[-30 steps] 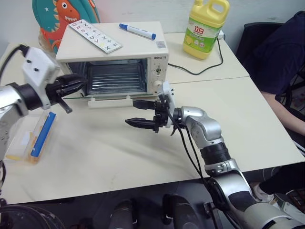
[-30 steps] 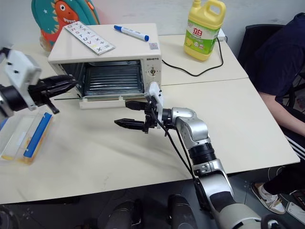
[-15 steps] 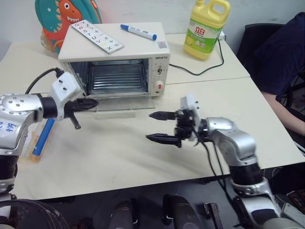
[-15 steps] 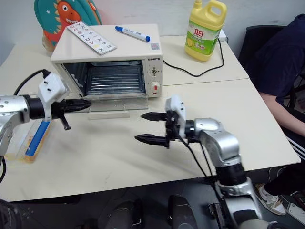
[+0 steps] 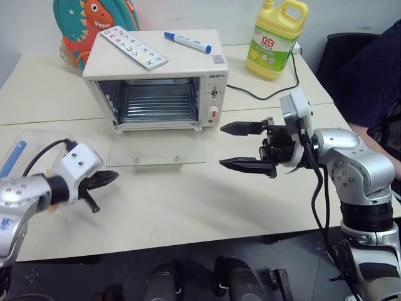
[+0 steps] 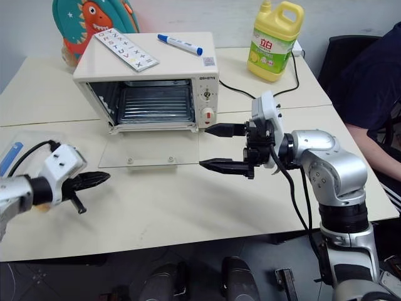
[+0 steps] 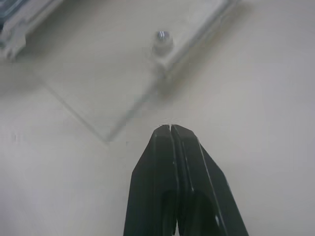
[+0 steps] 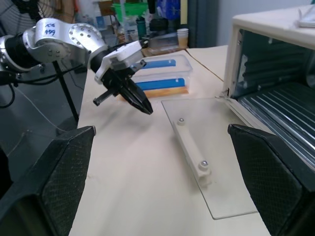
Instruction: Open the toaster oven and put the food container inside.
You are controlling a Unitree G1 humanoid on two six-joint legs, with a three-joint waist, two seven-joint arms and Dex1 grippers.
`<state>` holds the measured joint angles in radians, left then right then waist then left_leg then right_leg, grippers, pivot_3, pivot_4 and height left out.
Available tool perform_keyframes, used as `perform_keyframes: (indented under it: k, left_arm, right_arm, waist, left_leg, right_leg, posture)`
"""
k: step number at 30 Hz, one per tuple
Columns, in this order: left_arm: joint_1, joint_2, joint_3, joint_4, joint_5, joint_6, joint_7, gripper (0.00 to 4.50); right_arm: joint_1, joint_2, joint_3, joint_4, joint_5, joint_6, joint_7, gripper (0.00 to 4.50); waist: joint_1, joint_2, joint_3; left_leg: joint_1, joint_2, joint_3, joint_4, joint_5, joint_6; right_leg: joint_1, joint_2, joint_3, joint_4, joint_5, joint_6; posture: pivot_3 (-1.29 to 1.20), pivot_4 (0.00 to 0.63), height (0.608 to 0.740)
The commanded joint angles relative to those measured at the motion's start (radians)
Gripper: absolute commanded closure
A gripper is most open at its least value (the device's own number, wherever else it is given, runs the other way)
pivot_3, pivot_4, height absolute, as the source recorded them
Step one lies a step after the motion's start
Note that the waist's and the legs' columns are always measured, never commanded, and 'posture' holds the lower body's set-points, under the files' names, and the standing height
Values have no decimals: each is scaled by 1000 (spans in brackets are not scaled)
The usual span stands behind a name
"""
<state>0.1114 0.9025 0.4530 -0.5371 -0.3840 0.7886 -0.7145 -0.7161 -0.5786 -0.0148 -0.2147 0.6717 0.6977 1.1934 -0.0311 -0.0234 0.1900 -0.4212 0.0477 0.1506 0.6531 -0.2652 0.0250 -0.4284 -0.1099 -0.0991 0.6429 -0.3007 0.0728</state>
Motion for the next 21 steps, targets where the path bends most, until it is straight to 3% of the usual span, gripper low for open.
perform_keyframes:
  k: [1,6,8,12,14,18,21]
  left_arm:
    - [101,-109,230,-190,-91,103,43,4465]
    - [387,-349,458,-373,-170,166,70,4465]
    - [476,-491,565,-372,-251,159,93,4290]
    - [528,-645,724,-305,-375,166,208,3254]
    - [482,-695,839,-250,-500,179,372,2630]
    - [349,-677,862,-202,-743,180,702,1399]
    - [298,-648,852,-113,-1015,106,1012,436]
  right_arm:
    - [-41,-2,25,23,11,-39,59,0]
    - [-115,12,77,133,-15,-96,147,0]
    - [-153,25,94,183,-21,-111,183,0]
    - [-210,42,113,261,-26,-112,236,0]
    - [-248,41,136,306,-22,-93,292,0]
    - [-268,37,141,317,-14,-99,367,0]
    - [-265,37,140,304,-26,-110,356,0]
  waist:
    - [2,0,0]
    - [-1,0,0]
    - [0,0,0]
    - [5,-1,0]
    - [3,-1,-1]
    - [7,-1,-1]
    - [1,-3,-2]
  left_leg:
    - [0,0,-1,0,0,0]
    - [1,-1,-2,0,0,0]
    - [1,0,-3,1,0,0]
    - [1,-1,-6,3,-3,2]
    - [1,-1,-7,3,-4,4]
    - [1,-1,-11,5,-7,8]
    - [2,-1,-12,5,-8,8]
  right_leg:
    - [0,0,1,0,0,0]
    - [2,-1,4,-5,0,0]
    - [2,-1,3,-5,0,-1]
    - [3,-3,0,-5,-1,-2]
    - [4,-4,-1,-5,-1,-3]
    - [6,-5,-3,-5,-1,-3]
    - [9,-6,-4,-5,-1,-3]
  posture:
    - [0,150,740]
    - [0,150,740]
    - [0,150,740]
    - [0,150,740]
    - [0,150,740]
    - [0,150,740]
    - [0,150,740]
